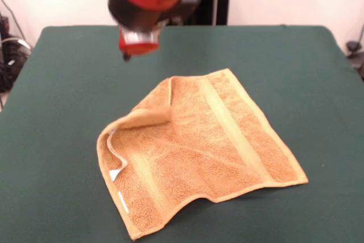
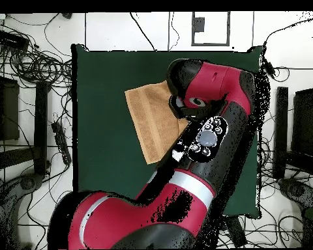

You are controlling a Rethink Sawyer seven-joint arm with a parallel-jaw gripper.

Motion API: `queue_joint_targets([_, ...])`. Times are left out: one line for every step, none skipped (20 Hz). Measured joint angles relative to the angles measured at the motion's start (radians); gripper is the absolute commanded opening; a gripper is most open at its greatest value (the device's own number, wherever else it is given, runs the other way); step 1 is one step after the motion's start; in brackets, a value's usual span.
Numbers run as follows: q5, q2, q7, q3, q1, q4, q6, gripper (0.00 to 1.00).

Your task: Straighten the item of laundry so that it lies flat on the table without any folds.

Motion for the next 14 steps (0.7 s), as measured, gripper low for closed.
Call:
queue_joint_targets([-0.008,-0.007,0.000,0.000,0.000,-0.001,0.013,1.00])
queue_joint_targets([-0.017,-0.013,0.000,0.000,0.000,-0.003,0.024,1.00])
queue_joint_targets([-0.025,-0.020,0.000,0.000,0.000,-0.004,0.036,1.00])
queue_joint_targets([-0.036,-0.027,0.000,0.001,-0.001,-0.006,0.045,1.00])
queue_joint_targets([-0.048,-0.037,0.000,0.004,-0.003,-0.007,0.050,1.00])
queue_joint_targets([-0.050,-0.040,0.000,0.006,-0.004,-0.007,0.050,1.00])
queue_joint_targets([-0.051,-0.041,0.000,0.008,-0.005,-0.007,0.050,1.00])
queue_joint_targets([-0.051,-0.048,0.000,0.020,-0.008,-0.007,0.050,1.00])
queue_joint_targets([-0.051,-0.054,0.000,0.033,-0.012,-0.006,0.045,1.00])
queue_joint_targets([-0.051,-0.061,0.000,0.052,-0.017,-0.005,0.036,1.00])
queue_joint_targets([-0.050,-0.067,0.000,0.068,-0.021,-0.003,0.023,1.00])
queue_joint_targets([-0.050,-0.072,0.000,0.082,-0.025,0.000,0.010,1.00])
queue_joint_targets([-0.050,-0.077,0.000,0.095,-0.029,0.003,-0.005,1.00])
queue_joint_targets([-0.050,-0.087,0.000,0.127,-0.037,0.009,-0.047,1.00])
